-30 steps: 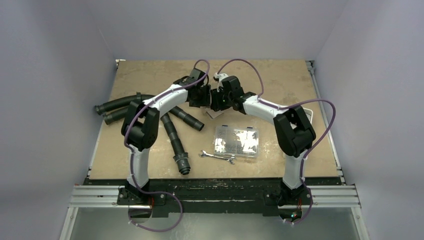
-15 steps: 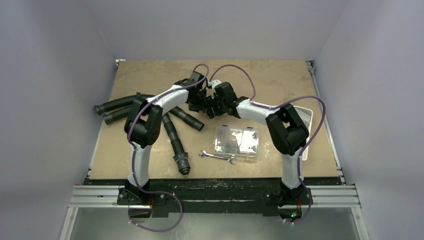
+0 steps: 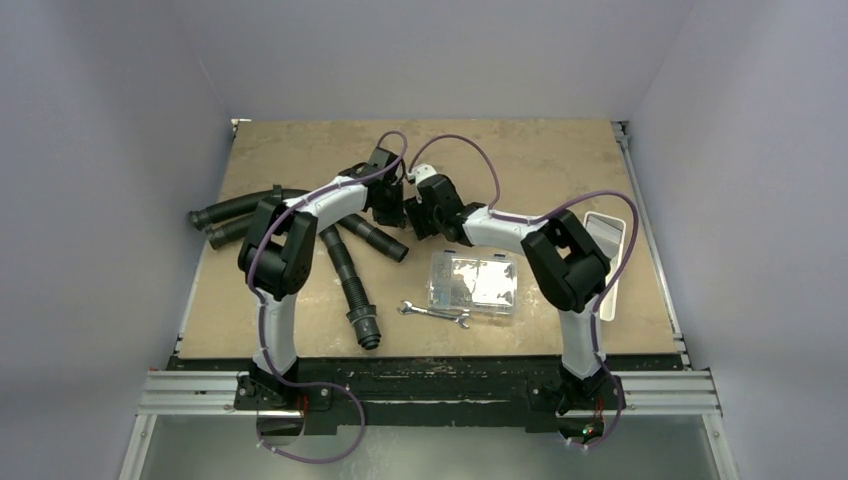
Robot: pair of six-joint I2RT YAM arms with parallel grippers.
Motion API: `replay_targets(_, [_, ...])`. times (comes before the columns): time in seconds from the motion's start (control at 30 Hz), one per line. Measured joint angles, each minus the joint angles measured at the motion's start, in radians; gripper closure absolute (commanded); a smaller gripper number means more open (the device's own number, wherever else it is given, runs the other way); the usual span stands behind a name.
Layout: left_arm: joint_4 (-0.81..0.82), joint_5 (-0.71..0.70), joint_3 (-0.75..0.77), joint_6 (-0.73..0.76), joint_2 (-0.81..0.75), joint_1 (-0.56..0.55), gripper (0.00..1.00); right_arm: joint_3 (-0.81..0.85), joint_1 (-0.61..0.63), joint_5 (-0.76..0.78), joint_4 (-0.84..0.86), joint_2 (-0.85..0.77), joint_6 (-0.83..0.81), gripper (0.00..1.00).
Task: Put the credit cards into the card holder
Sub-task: Open the card holder at the center of the board.
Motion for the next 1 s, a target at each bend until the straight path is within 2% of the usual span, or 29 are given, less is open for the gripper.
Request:
replay_targets(0.1, [0.005,0.016,0.000,-0.004,0.000,0.000,0.99,-0.007,0.006,0.029,0.029,0.000,0.024,0.57])
replay_targets(0.23, [0.010,0.042,0.000,-0.004,0.000,0.000,1.00,-0.070,-0.018,-0.014,0.103,-0.035,0.113,0.68])
replay_targets(0.33, [0.026,0.068,0.000,-0.005,0.003,0.000,1.00,-0.116,-0.085,-0.114,0.127,-0.071,0.192,0.71])
replay_targets(0.53, [0.056,0.108,0.001,-0.004,0.019,-0.002,1.00,-0.156,-0.280,-0.364,0.216,-0.076,0.330,0.65])
replay_targets(0.67, [0.066,0.143,0.001,-0.005,0.039,-0.002,1.00,-0.155,-0.337,-0.410,0.231,-0.076,0.344,0.56])
replay_targets(0.8, [0.066,0.172,0.006,-0.007,0.055,0.000,1.00,-0.111,-0.344,-0.347,0.118,-0.070,0.294,0.44])
replay_targets(1.0, [0.066,0.179,0.006,-0.007,0.056,-0.001,1.00,0.006,-0.325,-0.034,-0.053,-0.035,0.175,0.34])
